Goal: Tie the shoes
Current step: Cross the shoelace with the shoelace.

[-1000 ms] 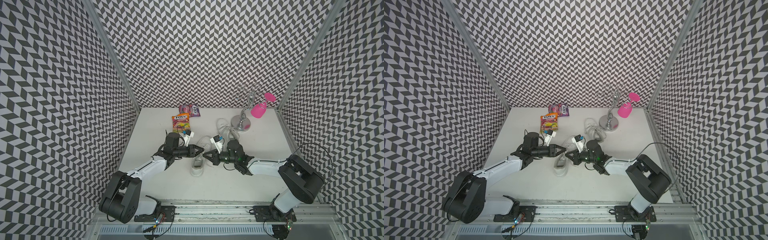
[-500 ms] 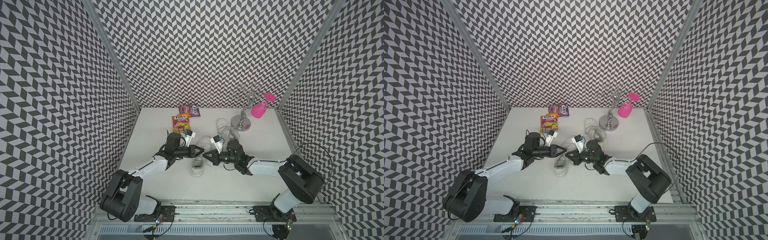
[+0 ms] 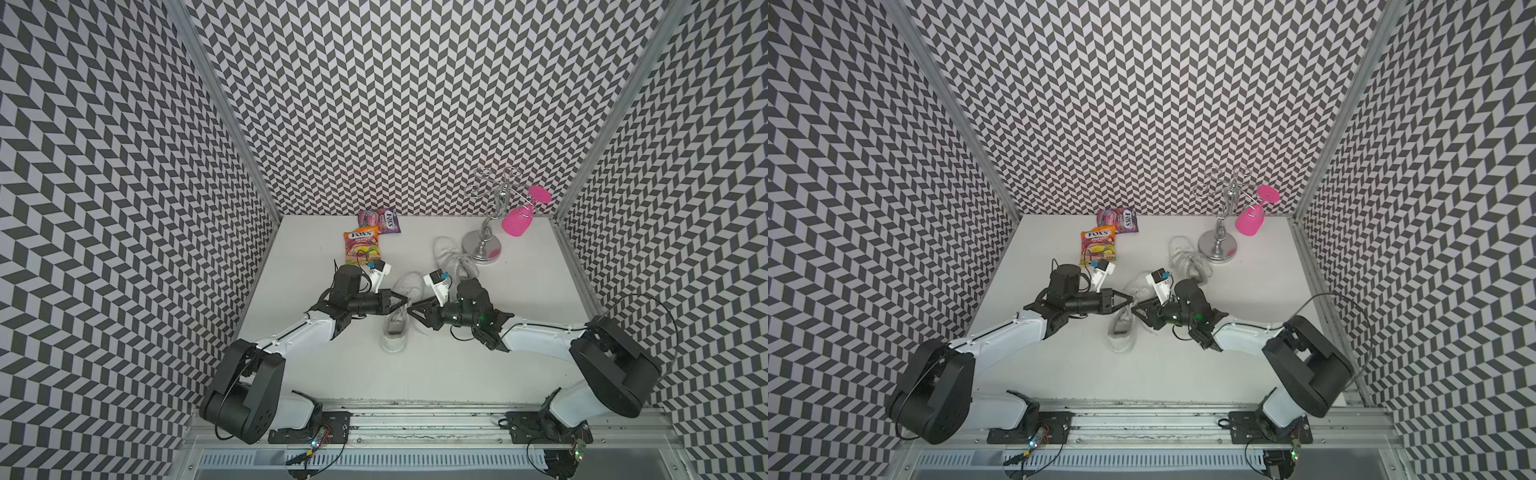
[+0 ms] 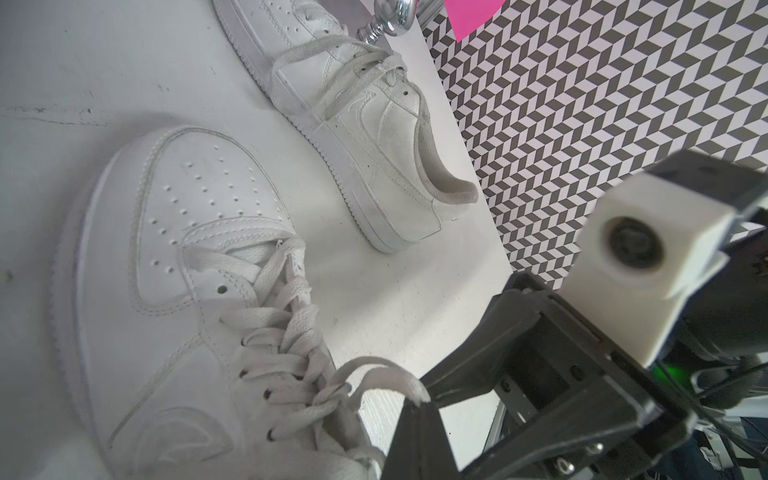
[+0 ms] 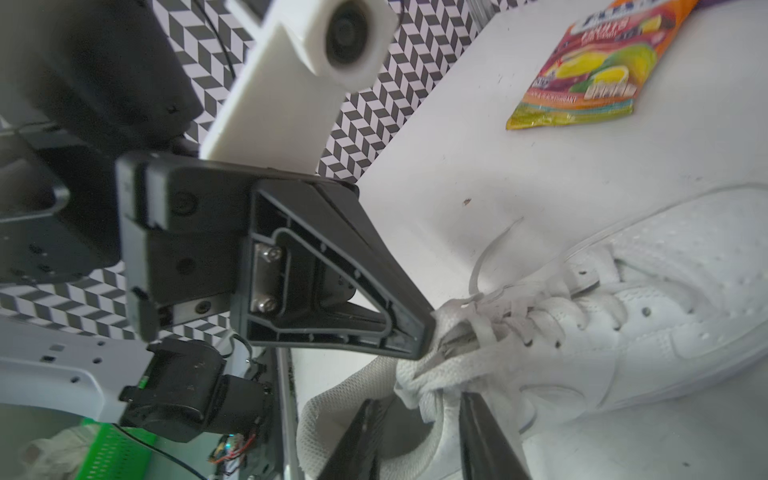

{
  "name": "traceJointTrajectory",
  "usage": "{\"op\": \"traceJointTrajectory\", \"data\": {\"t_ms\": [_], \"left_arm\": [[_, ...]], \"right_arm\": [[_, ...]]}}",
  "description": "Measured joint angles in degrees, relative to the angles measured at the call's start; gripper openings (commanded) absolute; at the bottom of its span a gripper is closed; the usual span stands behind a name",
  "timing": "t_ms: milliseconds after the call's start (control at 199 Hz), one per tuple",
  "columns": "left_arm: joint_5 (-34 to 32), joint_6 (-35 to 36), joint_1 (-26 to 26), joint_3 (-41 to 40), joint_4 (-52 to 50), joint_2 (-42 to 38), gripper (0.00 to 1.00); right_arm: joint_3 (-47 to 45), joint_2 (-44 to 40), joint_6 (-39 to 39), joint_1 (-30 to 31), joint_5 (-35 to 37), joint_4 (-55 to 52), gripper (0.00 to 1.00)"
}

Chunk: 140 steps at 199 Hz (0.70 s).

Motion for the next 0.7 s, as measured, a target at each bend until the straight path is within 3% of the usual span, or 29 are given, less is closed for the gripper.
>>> {"op": "traceJointTrajectory", "data": {"t_ms": [291,703], "left_arm": [[-1.57,0.96,1.14,1.66,-0.39,0.0,0.0],[-1.84,1.51,2.29,1.97,-0.37,1.73,0.0]], "right_arm": [[-0.61,-6.49,-4.85,0.66,6.91,-7.76,0.45],[5.84,-1.62,-8.28,9.05,16.85,-14.93,0.51]]}}
